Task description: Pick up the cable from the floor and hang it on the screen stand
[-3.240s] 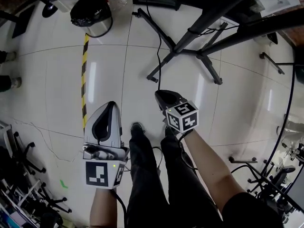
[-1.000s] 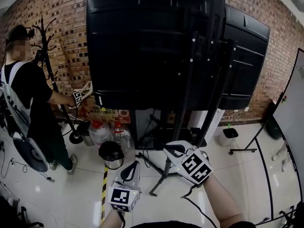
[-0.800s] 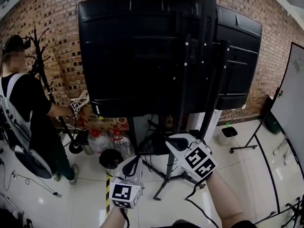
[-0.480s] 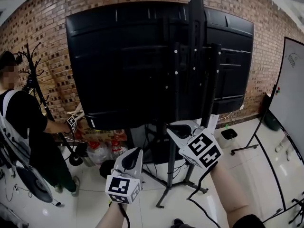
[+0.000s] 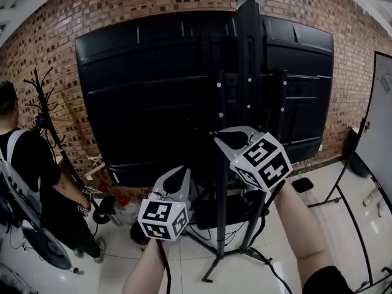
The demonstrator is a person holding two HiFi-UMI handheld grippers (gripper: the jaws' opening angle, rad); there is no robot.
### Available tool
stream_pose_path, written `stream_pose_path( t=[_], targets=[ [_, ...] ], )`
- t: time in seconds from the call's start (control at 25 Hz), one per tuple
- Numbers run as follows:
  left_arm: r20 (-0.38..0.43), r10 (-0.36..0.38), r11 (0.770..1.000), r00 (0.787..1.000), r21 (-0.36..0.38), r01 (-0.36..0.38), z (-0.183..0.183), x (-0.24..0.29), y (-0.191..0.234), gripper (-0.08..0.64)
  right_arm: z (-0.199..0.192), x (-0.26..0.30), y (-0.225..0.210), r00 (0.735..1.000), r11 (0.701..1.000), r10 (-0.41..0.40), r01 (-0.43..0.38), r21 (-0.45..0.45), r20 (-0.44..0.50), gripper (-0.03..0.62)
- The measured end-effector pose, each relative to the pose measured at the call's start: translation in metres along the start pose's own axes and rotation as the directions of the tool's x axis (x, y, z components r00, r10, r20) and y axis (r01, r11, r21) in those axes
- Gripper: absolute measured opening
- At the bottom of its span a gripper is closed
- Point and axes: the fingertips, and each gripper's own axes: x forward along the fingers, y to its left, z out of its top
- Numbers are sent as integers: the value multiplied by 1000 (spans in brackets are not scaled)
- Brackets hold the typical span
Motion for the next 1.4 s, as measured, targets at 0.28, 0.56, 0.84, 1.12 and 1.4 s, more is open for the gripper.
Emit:
stream_pose_path(
  t=[0.28, 0.56, 0.84, 1.12, 1.4],
  targets=[
    [30, -5, 1000, 1000, 26, 4, 21, 48, 13, 5, 21, 12, -52, 998, 998, -56, 57, -9, 40, 18],
    [39, -17, 998, 999, 55, 15, 48, 81, 14, 5, 53, 16, -93, 993, 995, -100, 101, -2, 64, 18],
    [23, -16, 996, 1000, 91, 13, 69, 107, 14, 5, 81, 14, -122, 987, 991, -127, 123, 44, 97, 20],
    [48, -6, 994, 999, 111, 0, 91, 132, 13, 5, 94, 16, -157, 984, 987, -160, 156, 46, 85, 20],
    [48, 16, 991, 999, 128, -23, 95, 146, 14, 5, 80, 21, -177, 980, 978, -195, 191, 78, 41, 20]
  ],
)
